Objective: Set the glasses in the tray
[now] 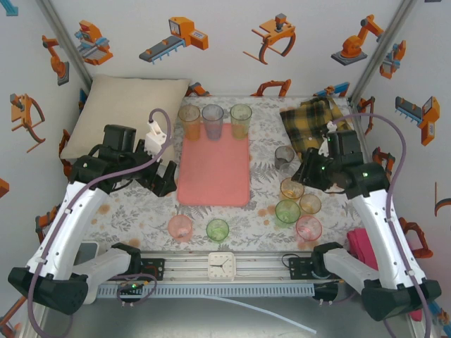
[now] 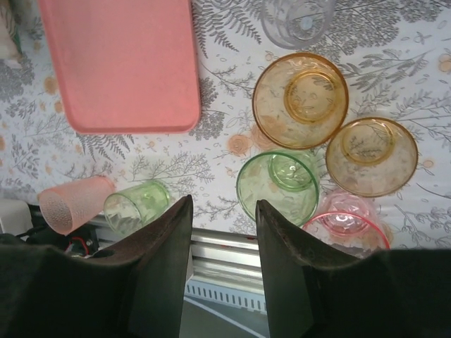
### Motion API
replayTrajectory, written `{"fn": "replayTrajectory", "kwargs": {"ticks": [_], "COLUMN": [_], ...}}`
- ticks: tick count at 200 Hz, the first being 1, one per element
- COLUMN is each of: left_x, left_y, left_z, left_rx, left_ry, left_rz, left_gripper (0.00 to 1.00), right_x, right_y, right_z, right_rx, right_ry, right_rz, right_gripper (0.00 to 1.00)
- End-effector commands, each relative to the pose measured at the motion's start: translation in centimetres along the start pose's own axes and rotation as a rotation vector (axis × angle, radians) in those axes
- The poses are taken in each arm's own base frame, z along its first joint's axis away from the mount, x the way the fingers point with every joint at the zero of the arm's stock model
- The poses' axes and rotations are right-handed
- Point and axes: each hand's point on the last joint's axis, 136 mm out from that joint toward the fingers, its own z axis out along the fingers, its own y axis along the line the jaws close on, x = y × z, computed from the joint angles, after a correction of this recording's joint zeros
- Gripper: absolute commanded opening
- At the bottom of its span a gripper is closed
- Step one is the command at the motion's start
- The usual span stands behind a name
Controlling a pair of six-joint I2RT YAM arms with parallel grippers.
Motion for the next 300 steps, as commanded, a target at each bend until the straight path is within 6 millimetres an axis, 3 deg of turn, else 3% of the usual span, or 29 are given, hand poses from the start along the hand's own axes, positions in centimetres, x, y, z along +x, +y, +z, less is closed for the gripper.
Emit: {"fn": "replayTrajectory", "kwargs": {"ticks": [1,21,58,91,120,157,206,249,300], "left_x": [-0.2,0.5,1.8,2.6,2.1,1.8,1.5,1.5,1.7], "left_y": [-0.1,0.0,0.3,0.6,0.8,1.2,1.3,1.2,0.8], "left_z": [0.0,0.5,1.5,2.5,3.1,3.5,3.5,3.4,3.0], "left_rx": [0.016,0.018,0.039,0.049,0.065,0.064,0.068,0.076,0.085], "left_ry": [-0.016,0.008,0.044,0.080,0.095,0.113,0.117,0.119,0.124], "left_rz": [-0.009,-0.018,-0.063,-0.058,-0.069,-0.066,-0.062,-0.064,-0.025], "left_gripper": [0.90,0.90,0.90,0.90,0.89,0.88,0.88,0.88,0.87], "right_x": [-1.5,-1.3,0.9,1.8,2.1,-0.1,-3.7,-6.4,-8.1], "right_y": [2.9,4.2,6.7,6.1,5.2,2.5,0.6,-1.1,-2.8], "right_z": [0.4,1.4,3.3,4.7,5.6,7.1,8.1,8.6,10.0], "right_rx": [-0.092,-0.084,-0.117,-0.076,-0.038,0.159,0.255,0.184,0.204], "right_ry": [-0.018,-0.004,0.040,0.065,0.076,0.026,-0.011,-0.048,-0.033], "right_rz": [-0.066,-0.150,-0.261,-0.279,-0.298,-0.291,-0.226,-0.073,-0.050], "right_gripper": [0.40,0.40,0.40,0.41,0.41,0.41,0.41,0.41,0.41]}}
